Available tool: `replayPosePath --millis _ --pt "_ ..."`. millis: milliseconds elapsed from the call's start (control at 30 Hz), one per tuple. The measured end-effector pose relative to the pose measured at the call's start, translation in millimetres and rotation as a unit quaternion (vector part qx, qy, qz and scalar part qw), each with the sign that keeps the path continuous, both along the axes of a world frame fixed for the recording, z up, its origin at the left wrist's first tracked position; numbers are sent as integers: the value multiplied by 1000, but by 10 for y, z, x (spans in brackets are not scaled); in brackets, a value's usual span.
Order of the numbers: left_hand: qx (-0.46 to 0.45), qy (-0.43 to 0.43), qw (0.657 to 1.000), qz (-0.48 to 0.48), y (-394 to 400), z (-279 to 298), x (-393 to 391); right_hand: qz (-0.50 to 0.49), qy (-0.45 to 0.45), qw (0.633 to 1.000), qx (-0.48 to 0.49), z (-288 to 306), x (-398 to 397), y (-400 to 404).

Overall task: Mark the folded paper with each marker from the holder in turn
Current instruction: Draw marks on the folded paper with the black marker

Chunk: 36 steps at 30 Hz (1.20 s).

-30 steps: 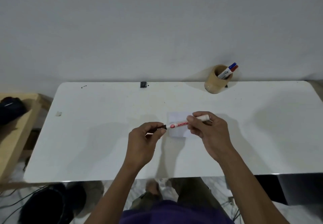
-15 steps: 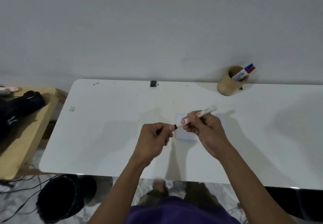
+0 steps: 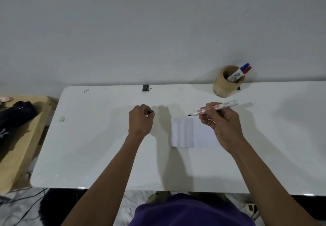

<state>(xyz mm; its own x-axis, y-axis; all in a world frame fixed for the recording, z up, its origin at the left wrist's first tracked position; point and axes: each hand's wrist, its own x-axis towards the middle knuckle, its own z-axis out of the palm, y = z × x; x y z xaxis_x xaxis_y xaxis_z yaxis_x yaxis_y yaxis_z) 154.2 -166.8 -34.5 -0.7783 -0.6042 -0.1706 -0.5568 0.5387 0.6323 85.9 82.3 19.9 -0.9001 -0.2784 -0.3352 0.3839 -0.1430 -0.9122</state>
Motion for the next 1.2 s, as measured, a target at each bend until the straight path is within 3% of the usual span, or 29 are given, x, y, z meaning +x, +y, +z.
replayPosePath --millis 100,233,400,533,633,767,900,1033,1200 --pt "-44 -57 997 -28 -111 -102 -215 2 -7 1000 19 -28 2 -24" --pt "-37 -84 995 -34 -148 -136 -318 3 -15 999 32 -51 -35 -40" --pt "-17 -111 993 23 -97 -5 -226 -7 -1 999 53 -75 -38 -67" --pt "-30 -49 995 85 117 96 109 -32 29 997 62 -66 -35 -96" --pt "-40 20 999 -1 361 -46 381 -10 53 996 71 -133 -15 -128" --pt "-123 53 980 -146 541 -326 553 53 62 991 104 -301 19 -197" --pt "-182 2 955 -233 547 -473 574 107 116 976 147 -475 32 -303" --pt "-215 -61 939 -262 527 -566 589 102 152 969 164 -628 6 -429" --pt "-235 -67 935 -258 551 -625 602 71 175 967 171 -815 -17 -501"
